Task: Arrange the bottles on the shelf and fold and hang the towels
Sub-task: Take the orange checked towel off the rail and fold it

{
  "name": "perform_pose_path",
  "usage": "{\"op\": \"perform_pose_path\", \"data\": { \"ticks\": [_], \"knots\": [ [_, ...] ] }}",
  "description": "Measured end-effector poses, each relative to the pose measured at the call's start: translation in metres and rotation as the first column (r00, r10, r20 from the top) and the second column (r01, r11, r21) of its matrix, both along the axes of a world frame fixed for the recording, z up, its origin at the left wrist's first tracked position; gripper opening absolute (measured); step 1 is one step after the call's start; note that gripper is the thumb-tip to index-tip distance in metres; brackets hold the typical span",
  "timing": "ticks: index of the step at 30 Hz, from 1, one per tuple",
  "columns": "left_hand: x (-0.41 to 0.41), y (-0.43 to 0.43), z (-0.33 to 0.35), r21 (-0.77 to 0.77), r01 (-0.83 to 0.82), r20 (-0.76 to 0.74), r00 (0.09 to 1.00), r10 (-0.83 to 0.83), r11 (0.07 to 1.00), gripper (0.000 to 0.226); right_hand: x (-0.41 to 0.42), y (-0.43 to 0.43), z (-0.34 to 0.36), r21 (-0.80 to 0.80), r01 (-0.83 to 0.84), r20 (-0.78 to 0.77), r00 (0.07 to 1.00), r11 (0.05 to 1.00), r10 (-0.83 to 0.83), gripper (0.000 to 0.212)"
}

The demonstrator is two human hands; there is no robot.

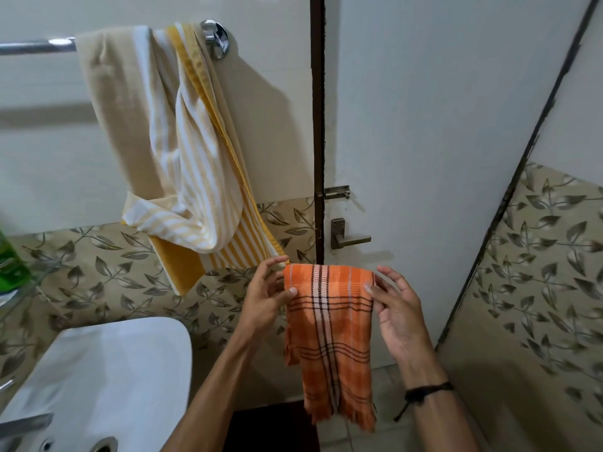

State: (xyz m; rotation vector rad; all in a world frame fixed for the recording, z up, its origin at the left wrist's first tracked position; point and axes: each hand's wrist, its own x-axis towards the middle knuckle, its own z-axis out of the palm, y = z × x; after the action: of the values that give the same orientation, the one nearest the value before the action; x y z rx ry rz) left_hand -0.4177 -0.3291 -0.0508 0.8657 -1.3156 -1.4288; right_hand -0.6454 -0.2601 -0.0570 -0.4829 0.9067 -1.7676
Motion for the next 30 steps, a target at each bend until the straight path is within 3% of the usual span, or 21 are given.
{"op": "perform_pose_path", "data": {
  "ticks": [4, 8, 10, 12, 14, 16, 20, 23, 25, 27, 30],
  "knots": [
    [0.000, -0.002, 0.005, 0.080, -0.028, -0.112, 0.993, 0.037, 0.996, 0.044, 0.003, 0.001, -0.001, -0.036, -0.015, -0.005, 1.000, 0.999, 0.015, 0.061],
    [-0.003, -0.003, 0.005, 0.196, 0.082, -0.303, 0.953, -0.019, 0.977, 0.046, 0.016, 0.001, -0.010, 0.149, -0.002, -0.260, 0.965, 0.989, 0.041, 0.056],
    [-0.002, -0.005, 0.007, 0.200, 0.115, -0.306, 0.951, -0.049, 0.973, 0.048, 0.021, 0.000, -0.013, 0.172, 0.053, -0.326, 0.945, 0.984, 0.006, 0.053],
    [0.006, -0.007, 0.013, 0.202, 0.135, -0.189, 0.977, -0.096, 0.970, 0.052, 0.026, -0.003, -0.010, 0.122, 0.085, -0.307, 0.951, 0.989, -0.044, 0.048],
    [0.019, -0.008, 0.017, 0.191, 0.142, 0.055, 0.986, -0.155, 0.971, 0.055, 0.032, -0.005, -0.003, 0.081, 0.082, -0.279, 0.959, 0.993, -0.056, 0.042],
    [0.028, -0.009, 0.019, 0.135, 0.083, 0.240, 0.964, -0.114, 0.987, 0.049, 0.038, -0.007, 0.001, 0.045, 0.021, -0.266, 0.964, 0.999, -0.008, 0.043],
    [0.029, -0.002, 0.018, 0.053, -0.075, 0.226, 0.972, 0.061, 0.996, 0.034, 0.038, -0.004, 0.009, 0.018, -0.045, -0.382, 0.923, 0.999, 0.049, 0.048],
    [0.029, -0.004, 0.012, 0.027, 0.050, 0.242, 0.969, -0.055, 0.998, 0.062, 0.034, -0.007, 0.017, 0.000, 0.039, -0.490, 0.871, 0.999, -0.034, 0.041],
    [0.031, -0.009, 0.010, -0.032, 0.043, 0.358, 0.933, -0.029, 0.999, 0.078, 0.032, -0.009, 0.019, -0.010, 0.065, -0.524, 0.850, 0.998, -0.061, 0.037],
    [0.030, -0.012, 0.011, -0.140, -0.037, 0.452, 0.887, 0.097, 0.989, 0.071, 0.032, -0.011, 0.020, -0.009, 0.107, -0.581, 0.809, 0.994, -0.092, 0.034],
    [0.023, -0.012, 0.016, -0.214, -0.140, 0.394, 0.893, 0.216, 0.967, 0.052, 0.030, -0.012, 0.023, -0.015, 0.178, -0.654, 0.742, 0.984, -0.145, 0.032]
  ]
}}
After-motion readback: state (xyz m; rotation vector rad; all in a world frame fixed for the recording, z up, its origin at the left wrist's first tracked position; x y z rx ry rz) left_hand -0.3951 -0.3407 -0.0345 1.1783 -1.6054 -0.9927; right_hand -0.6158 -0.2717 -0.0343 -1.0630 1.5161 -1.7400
